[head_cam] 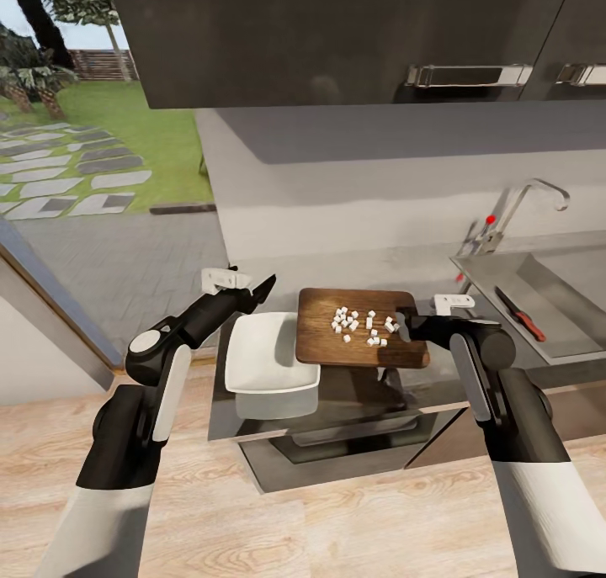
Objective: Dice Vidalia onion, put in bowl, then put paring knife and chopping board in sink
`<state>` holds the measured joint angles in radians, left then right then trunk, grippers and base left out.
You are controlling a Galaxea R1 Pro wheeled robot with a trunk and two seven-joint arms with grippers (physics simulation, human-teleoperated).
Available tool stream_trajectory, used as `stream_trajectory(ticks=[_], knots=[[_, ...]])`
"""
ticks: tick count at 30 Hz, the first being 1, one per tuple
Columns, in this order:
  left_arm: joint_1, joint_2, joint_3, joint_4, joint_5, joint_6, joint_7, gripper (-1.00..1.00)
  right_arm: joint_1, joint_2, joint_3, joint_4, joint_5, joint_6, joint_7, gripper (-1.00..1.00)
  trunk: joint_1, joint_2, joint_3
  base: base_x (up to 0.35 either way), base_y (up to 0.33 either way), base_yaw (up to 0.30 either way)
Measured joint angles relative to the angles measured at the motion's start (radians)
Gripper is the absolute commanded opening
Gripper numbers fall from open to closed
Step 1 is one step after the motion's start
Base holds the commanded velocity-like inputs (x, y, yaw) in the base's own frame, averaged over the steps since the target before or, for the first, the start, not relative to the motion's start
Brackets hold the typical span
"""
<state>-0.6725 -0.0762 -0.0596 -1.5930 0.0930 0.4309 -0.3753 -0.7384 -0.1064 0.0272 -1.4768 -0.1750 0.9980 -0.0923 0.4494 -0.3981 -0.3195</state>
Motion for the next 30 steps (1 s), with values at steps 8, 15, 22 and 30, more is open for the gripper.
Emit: stream_trajectory(ticks=[8, 15, 22, 30], knots=[[0.0, 0.0, -0.001, 0.0, 0.0, 0.0, 0.0, 1.0, 0.0, 0.0, 0.0, -0.001, 0.0, 0.0, 0.0, -1.0, 0.0, 0.0, 0.0, 0.0, 0.0, 0.0], [0.0, 0.0, -0.001, 0.0, 0.0, 0.0, 0.0, 1.0, 0.0, 0.0, 0.0, 0.0, 0.0, 0.0, 0.0, -1.0, 0.0, 0.0, 0.0, 0.0, 0.0, 0.0], [0.0, 0.0, -0.001, 0.0, 0.0, 0.0, 0.0, 1.0, 0.0, 0.03, 0.0, 0.0, -0.002, 0.0, -0.001, -1.0, 0.0, 0.0, 0.0, 0.0, 0.0, 0.0], [0.0, 0.0, -0.001, 0.0, 0.0, 0.0, 0.0, 1.0, 0.0, 0.048, 0.001, 0.0, 0.002, 0.0, -0.003, -1.0, 0.0, 0.0, 0.0, 0.0, 0.0, 0.0]])
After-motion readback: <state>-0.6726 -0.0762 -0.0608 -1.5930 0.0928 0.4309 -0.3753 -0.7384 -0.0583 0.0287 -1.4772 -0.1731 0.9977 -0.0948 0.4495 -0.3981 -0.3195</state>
